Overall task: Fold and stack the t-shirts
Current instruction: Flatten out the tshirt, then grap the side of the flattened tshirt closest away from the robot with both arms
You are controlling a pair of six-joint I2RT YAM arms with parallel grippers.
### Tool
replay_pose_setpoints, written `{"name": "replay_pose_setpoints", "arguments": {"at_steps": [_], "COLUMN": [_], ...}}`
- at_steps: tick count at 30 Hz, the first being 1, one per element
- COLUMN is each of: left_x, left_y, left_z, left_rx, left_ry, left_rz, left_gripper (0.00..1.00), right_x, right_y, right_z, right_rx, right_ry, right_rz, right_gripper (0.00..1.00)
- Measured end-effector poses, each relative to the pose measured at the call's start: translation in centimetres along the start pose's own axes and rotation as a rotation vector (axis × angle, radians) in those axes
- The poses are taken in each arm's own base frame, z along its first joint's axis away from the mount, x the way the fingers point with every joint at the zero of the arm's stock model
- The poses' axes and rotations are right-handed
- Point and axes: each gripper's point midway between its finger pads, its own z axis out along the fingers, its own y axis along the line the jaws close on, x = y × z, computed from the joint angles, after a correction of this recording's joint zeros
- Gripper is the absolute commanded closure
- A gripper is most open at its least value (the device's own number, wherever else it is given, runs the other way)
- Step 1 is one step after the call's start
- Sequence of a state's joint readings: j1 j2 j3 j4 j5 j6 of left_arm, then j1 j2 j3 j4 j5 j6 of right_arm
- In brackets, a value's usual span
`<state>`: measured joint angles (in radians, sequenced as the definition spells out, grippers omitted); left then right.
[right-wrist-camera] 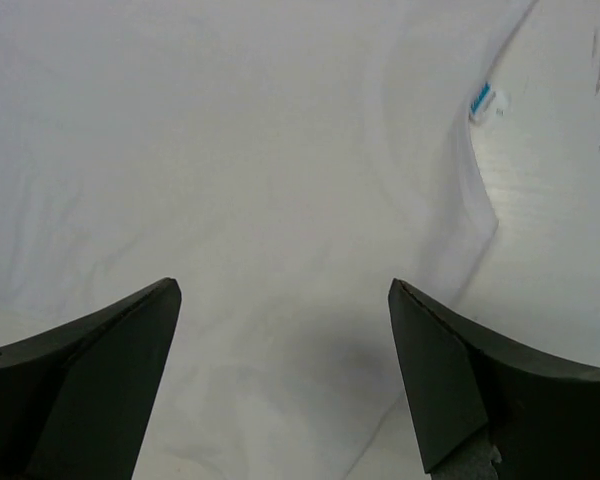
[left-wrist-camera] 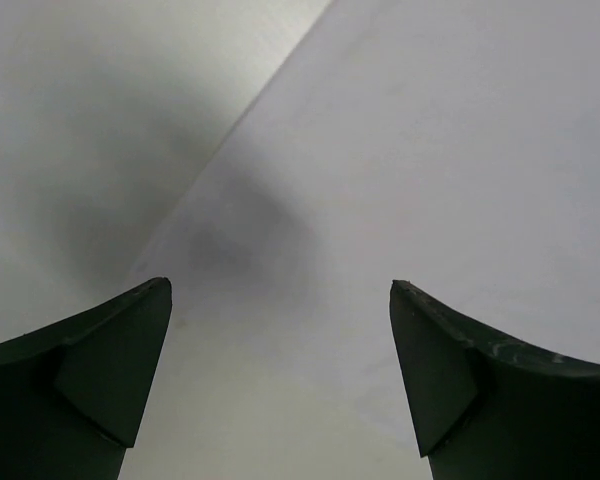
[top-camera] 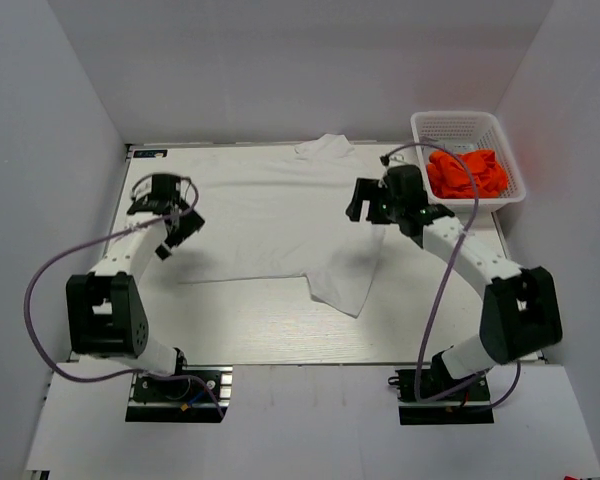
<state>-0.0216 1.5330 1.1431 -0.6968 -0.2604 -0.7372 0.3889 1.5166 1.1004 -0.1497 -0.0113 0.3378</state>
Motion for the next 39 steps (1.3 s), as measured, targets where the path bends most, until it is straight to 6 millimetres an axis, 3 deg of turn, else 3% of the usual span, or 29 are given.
{"name": "replay_pose_setpoints", "arguments": {"at_steps": [5,8,12,13,21,30,35,38,39], "left_x": [7.4,10.1,10.4,10.2,9.5,8.6,8.6,8.7,8.7], "left_y": [7.9,10.0,9.9,9.7,9.0,9.0,9.5,9.7,9.7], "left_z": [1.2,1.6,2.5,2.6,3.1,2.4,2.7,3.1,3.4], "left_rx": [-0.217,-0.284,-0.304,-0.302,-0.301,-0.274,-0.283,-0.288,-0.294], "left_ry": [0.124,0.181,0.189,0.184,0.163,0.111,0.086,0.076,0.076], "left_rz": [-0.062,-0.072,-0.099,-0.109,-0.124,-0.138,-0.140,-0.148,-0.149], "left_gripper": [0.03,0.15,0.41,0.43,0.36,0.36,0.40,0.62,0.82], "right_x": [5.9,8.5,10.4,10.7,14.8,16.3,19.0,20.7,21.1], "right_y": [-1.2,-1.4,-1.2,-1.2,-1.1,0.4,1.3,2.0,2.2], "right_z": [-2.4,-3.3,-4.1,-4.1,-5.3,-7.8,-8.1,-8.1,-8.2], "right_rx": [0.029,0.031,0.029,0.029,0.042,-0.022,-0.068,-0.095,-0.102], "right_ry": [0.081,0.127,0.179,0.189,0.322,0.353,0.429,0.480,0.491], "right_rz": [0.044,0.047,0.046,0.044,0.011,-0.093,-0.170,-0.230,-0.246], "right_gripper": [0.10,0.10,0.10,0.10,0.10,0.10,0.10,0.10,0.10]}}
